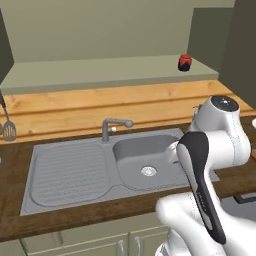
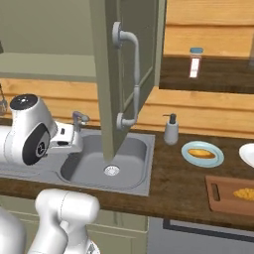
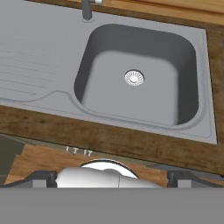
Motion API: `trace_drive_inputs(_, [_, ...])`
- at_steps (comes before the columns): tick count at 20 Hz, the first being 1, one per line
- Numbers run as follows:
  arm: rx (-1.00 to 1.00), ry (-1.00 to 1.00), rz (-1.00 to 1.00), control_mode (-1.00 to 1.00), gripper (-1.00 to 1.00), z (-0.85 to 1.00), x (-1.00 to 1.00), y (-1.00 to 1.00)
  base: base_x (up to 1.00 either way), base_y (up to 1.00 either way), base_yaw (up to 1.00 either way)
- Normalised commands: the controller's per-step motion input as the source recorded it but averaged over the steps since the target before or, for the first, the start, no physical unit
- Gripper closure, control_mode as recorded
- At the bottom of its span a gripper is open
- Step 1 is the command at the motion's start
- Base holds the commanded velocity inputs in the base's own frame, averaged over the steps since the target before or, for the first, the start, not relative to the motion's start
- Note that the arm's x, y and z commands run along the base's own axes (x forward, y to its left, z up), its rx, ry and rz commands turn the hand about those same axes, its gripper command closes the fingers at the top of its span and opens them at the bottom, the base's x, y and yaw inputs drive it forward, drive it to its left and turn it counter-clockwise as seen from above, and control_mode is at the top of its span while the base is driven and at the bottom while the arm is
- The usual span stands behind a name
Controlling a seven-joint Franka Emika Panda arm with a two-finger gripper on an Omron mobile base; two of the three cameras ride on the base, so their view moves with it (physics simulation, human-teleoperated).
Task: From the different types of pastries on the counter, select a croissant and place it on the cutting board. Then retrieve a jar of jam from the cabinet and place it alongside the croissant on the cutting board.
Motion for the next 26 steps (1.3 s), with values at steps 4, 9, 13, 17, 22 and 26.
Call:
trace_drive_inputs(4, [0.00, 0.00, 0.00, 1.00, -1.00, 0.00, 0.00, 0.00, 0.06, 0.00, 0.00])
trace_drive_inputs(9, [0.00, 0.00, 0.00, 1.00, -1.00, 0.00, 0.00, 0.00, 0.02, 0.00, 0.00])
trace_drive_inputs(13, [0.00, 0.00, 0.00, 1.00, -1.00, 0.00, 0.00, 0.00, 0.47, 0.00, 0.00])
trace_drive_inputs(17, [0.00, 0.00, 0.00, -1.00, -1.00, 0.00, 0.00, 0.00, 0.21, 0.00, 0.00])
trace_drive_inputs(22, [-0.15, -0.14, 0.00, -1.00, -1.00, 0.41, 0.10, 0.00, 0.00, 0.00, 0.00])
trace_drive_inputs(26, [-0.44, -0.43, -0.03, -1.00, -1.00, 0.48, 0.01, 0.00, 0.00, 0.00, 0.00])
